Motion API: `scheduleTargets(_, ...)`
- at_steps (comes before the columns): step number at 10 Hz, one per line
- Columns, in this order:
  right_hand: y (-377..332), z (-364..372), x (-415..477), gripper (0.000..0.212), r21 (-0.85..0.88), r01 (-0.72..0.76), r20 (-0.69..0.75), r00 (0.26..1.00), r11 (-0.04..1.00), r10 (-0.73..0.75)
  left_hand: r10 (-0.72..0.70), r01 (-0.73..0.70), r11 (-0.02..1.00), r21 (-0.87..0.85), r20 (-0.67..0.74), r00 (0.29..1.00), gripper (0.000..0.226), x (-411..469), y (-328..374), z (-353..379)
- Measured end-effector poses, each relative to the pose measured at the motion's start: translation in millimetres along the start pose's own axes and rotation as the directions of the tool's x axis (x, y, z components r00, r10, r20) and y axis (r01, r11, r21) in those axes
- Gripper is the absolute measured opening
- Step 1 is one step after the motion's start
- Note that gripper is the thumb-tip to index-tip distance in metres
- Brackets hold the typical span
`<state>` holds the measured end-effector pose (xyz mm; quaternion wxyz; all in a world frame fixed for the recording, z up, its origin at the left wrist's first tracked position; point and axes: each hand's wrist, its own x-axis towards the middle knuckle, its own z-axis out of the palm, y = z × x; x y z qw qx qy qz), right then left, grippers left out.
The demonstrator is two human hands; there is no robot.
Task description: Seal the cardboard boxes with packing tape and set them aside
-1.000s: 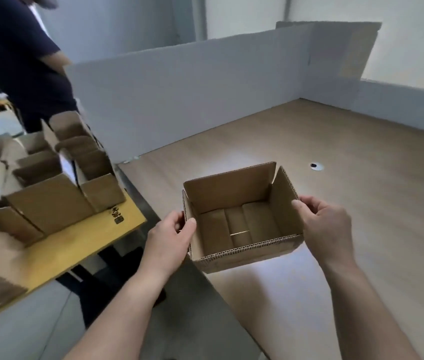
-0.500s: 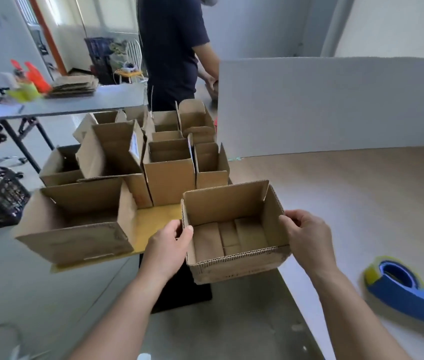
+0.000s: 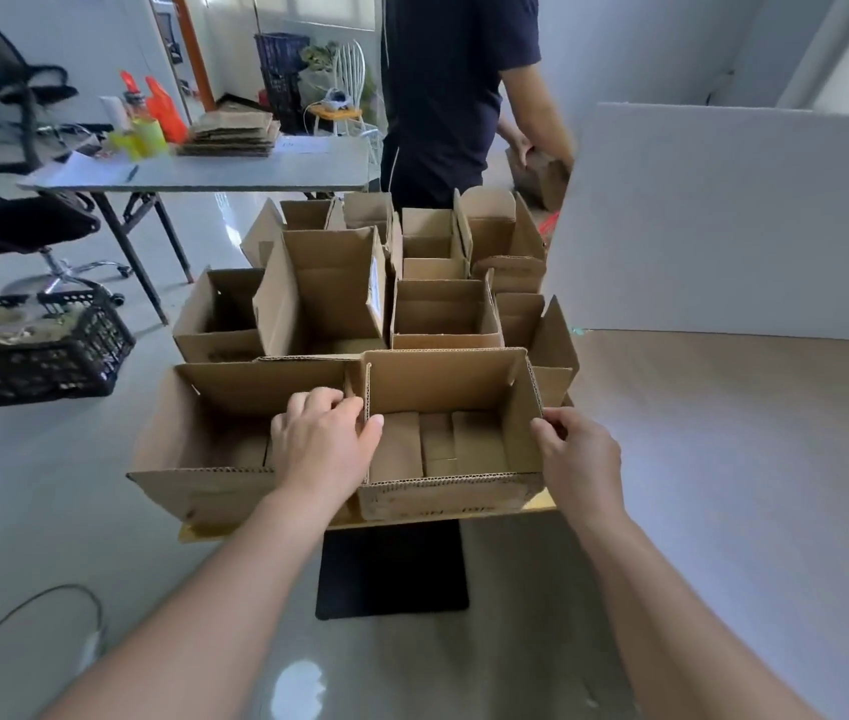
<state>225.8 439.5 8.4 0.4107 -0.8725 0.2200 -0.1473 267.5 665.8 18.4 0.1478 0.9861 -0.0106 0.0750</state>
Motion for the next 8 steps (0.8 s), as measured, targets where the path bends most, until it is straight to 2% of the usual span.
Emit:
scheduleTargets(1, -1, 17, 13, 0.03, -0.025, 0.004, 0.067, 0.998, 1.0, -0.002, -0.082, 0.087, 0.996, -0.032, 0.118, 0.99, 0.044, 12, -8, 8)
scheduleTargets(2, 1, 30, 23, 0.032, -0.07, -0.005, 0.211, 0.977, 0.998, 0.019, -0.119, 0.149, 0.985, -0.09, 0.276, 0.954, 0.051, 15, -14, 20)
scheduleTargets(3, 6, 38, 28, 0.032, -0.091, -0.026, 0.295, 0.954, 0.996, 0.052, -0.118, 0.132, 0.991, -0.034, 0.267, 0.957, 0.059, 14, -12, 27)
scheduleTargets(4, 13, 39, 27, 0.03, -0.176, 0.003, 0.324, 0.944, 0.984, 0.055, -0.183, 0.178, 0.983, 0.041, 0.239, 0.954, 0.062, 14, -8, 28)
scheduleTargets(5, 18, 43, 24, 0.033, -0.28, 0.047, 0.33, 0.943, 0.959, 0.05, -0.193, 0.181, 0.981, 0.07, 0.257, 0.947, 0.05, 14, -4, 26)
scheduleTargets(6, 16, 44, 23, 0.035, -0.265, 0.047, 0.351, 0.935, 0.963, 0.05, -0.168, 0.156, 0.986, 0.064, 0.274, 0.947, 0.047, 13, -1, 23)
scheduleTargets(7, 15, 41, 24, 0.037, -0.279, 0.062, 0.365, 0.93, 0.958, 0.046, -0.178, 0.182, 0.983, 0.017, 0.315, 0.932, 0.056, 15, -2, 25)
scheduleTargets(8, 13, 32, 23, 0.031, -0.313, 0.09, 0.319, 0.948, 0.945, 0.015, -0.149, 0.165, 0.985, -0.052, 0.229, 0.962, 0.064, 13, -3, 27)
